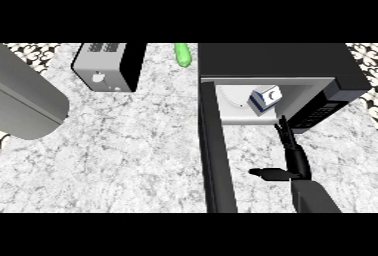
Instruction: Pick up the milk, place it into the microwave and close the microwave
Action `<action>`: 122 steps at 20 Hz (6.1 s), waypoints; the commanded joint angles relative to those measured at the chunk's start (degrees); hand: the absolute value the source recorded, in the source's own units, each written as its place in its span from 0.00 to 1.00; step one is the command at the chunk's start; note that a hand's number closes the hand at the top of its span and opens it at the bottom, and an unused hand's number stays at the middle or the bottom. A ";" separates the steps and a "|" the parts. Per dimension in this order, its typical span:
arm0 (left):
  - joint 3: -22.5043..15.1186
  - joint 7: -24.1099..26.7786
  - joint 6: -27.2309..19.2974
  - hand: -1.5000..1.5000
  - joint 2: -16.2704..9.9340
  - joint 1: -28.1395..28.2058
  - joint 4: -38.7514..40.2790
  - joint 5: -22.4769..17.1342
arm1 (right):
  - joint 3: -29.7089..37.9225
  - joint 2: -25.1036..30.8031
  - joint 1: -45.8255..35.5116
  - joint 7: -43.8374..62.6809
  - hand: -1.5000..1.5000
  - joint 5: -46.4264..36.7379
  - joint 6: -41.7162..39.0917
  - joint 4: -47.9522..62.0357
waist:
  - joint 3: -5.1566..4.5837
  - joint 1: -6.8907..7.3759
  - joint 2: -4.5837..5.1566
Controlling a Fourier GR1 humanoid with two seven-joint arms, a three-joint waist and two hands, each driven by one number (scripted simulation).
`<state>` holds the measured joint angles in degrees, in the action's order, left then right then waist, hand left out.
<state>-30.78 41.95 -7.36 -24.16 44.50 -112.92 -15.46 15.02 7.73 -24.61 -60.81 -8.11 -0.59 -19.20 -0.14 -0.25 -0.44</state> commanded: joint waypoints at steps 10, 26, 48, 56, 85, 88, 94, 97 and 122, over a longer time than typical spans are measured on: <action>-7.77 -12.42 0.57 0.00 3.82 -16.16 8.49 8.74 | 1.12 9.27 15.39 -2.41 1.00 5.37 -11.67 -11.64 | 0.16 -0.57 0.45; -5.49 -21.73 -3.75 1.00 19.77 -38.98 27.53 17.05 | 6.86 19.41 25.78 -0.35 0.00 17.19 -22.83 -16.75 | 0.20 -0.43 0.58; -29.07 -29.94 -4.18 1.00 24.11 -62.70 49.72 10.55 | 1.98 23.52 25.46 3.16 0.00 23.18 -29.70 -25.70 | 0.04 -3.79 0.98; -32.93 -29.62 -13.99 0.00 24.10 -68.38 47.76 2.18 | -1.64 22.48 24.77 6.77 0.00 24.44 -28.00 -31.99 | -0.07 -6.52 1.32; -22.94 -29.54 -26.36 1.00 24.14 -99.50 58.55 -14.00 | -7.28 27.25 16.90 19.83 0.00 33.24 -29.90 -47.26 | 0.41 -19.59 4.56; -22.62 -30.20 -26.56 1.00 24.13 -101.86 60.12 -15.26 | -7.98 27.54 15.34 21.31 0.00 34.60 -31.20 -48.18 | 0.51 -20.42 4.96; -21.31 -29.96 -27.36 1.00 24.11 -105.48 63.28 -17.50 | -8.63 28.72 13.23 23.51 0.00 36.41 -32.70 -49.76 | 0.55 -22.07 5.69; -20.53 -29.80 -27.20 1.00 24.12 -106.70 65.01 -18.72 | -9.68 28.63 12.55 24.32 0.00 37.72 -34.59 -51.18 | 0.61 -22.88 6.14; -20.37 -28.30 -30.08 1.00 24.05 -112.11 68.65 -24.31 | -20.96 32.71 7.15 33.54 1.00 40.21 -44.50 -70.15 | 0.95 -26.20 6.20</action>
<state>-52.16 13.91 -37.96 -2.21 -64.26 -47.06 -38.91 -4.55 40.69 -17.45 -24.31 31.72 -40.18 -87.66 0.62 -25.42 5.15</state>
